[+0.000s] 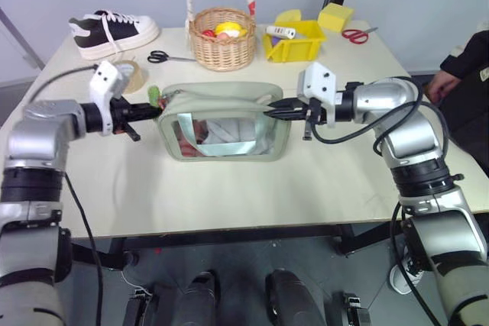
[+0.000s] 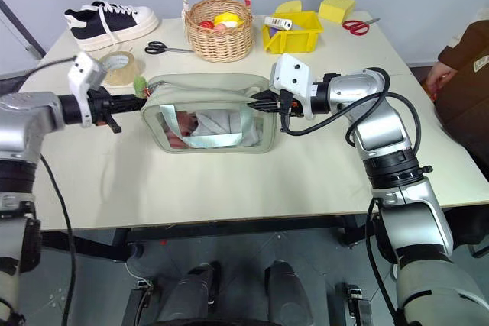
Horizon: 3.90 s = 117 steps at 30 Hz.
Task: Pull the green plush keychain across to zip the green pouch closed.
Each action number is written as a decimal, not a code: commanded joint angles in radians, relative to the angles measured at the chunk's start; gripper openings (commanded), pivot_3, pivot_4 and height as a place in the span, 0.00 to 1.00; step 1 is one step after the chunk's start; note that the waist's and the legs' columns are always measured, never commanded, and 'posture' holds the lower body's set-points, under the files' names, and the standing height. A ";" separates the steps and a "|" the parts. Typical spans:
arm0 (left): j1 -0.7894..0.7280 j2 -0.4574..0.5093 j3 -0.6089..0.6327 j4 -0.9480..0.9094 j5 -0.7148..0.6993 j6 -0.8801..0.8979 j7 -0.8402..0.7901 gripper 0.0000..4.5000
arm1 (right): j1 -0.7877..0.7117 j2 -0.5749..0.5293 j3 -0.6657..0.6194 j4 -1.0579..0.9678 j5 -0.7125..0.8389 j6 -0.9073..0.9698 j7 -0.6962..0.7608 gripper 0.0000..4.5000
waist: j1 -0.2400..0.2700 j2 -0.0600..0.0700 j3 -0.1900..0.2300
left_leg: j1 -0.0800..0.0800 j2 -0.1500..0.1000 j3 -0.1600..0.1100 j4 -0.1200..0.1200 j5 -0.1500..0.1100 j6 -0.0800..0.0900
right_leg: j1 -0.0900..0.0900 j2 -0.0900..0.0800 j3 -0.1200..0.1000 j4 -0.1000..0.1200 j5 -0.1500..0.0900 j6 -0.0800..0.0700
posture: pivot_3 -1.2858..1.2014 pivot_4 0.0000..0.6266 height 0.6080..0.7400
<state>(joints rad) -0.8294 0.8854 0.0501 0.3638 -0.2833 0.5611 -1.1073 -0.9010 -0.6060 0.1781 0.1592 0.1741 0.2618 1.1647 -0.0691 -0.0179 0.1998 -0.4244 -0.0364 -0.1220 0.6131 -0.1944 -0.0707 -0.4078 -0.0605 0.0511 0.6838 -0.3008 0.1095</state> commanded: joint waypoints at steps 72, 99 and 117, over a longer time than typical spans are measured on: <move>0.059 0.025 -0.097 -0.300 0.079 -0.088 -0.036 0.00 | -0.381 0.293 -0.022 0.188 0.053 0.120 -0.134 0.98 | 0.002 0.001 0.000 | 0.001 0.001 -0.001 0.000 0.000 0.000 | 0.000 0.001 0.000 0.002 0.000 0.000 | 0.52 0.24 1.00; 0.080 0.018 -0.093 -0.318 0.073 -0.087 -0.028 0.00 | -0.390 0.248 -0.015 0.274 -0.057 0.168 -0.169 0.01 | 0.002 0.001 0.000 | 0.000 -0.001 -0.002 0.000 0.000 0.000 | 0.000 0.001 0.000 0.002 0.000 0.000 | 0.52 0.24 1.00; 0.115 0.015 -0.095 -0.336 0.069 -0.066 -0.020 0.00 | 0.031 -0.181 -0.041 0.087 -0.255 0.132 -0.323 0.01 | 0.005 0.001 0.000 | 0.000 -0.001 0.000 0.001 0.000 0.000 | 0.001 -0.001 0.000 0.000 0.000 0.000 | 0.52 0.24 1.00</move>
<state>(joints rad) -0.7202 0.8839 -0.0570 0.0322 -0.2220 0.4875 -1.1304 -0.8815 -0.7668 0.1946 0.2240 -0.0550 0.3863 0.8956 -0.0643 -0.0168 0.1997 -0.4243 -0.0374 -0.1216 0.6146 -0.1946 -0.0703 -0.4064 -0.0617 0.0512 0.6843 -0.3008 0.1096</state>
